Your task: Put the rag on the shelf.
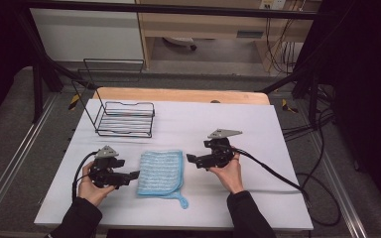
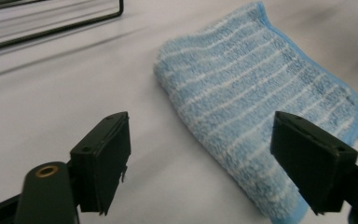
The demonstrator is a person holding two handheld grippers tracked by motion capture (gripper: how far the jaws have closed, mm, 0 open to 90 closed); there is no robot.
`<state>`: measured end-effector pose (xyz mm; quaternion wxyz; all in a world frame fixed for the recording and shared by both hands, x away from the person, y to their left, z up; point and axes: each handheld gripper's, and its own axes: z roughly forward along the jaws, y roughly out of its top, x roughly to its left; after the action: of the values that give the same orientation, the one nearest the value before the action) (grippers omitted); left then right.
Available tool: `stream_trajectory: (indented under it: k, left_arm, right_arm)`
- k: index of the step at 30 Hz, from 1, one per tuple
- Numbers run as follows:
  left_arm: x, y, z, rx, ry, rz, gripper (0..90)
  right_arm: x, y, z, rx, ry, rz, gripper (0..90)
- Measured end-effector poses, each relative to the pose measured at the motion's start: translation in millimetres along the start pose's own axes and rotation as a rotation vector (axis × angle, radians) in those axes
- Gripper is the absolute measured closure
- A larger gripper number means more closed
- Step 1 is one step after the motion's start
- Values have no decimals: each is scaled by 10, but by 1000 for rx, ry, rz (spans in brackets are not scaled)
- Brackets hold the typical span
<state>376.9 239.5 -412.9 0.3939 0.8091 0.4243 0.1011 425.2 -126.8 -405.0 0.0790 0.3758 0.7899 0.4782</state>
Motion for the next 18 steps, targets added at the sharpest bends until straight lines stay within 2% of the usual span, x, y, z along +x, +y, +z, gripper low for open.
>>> stream_trajectory:
  k: [4,10,14,18]
  left_arm:
    - [45,104,49,2,21,8,141]
    - [92,275,181,5,54,-3,115]
    - [121,343,316,0,68,-21,125]
    - [181,335,476,33,77,-36,187]
  right_arm:
    - [-63,-108,-138,-5,7,25,42]
    - [-110,-250,-278,-1,-7,16,11]
    - [-145,-360,-317,-1,-11,19,9]
    - [-178,-433,-335,19,-29,19,7]
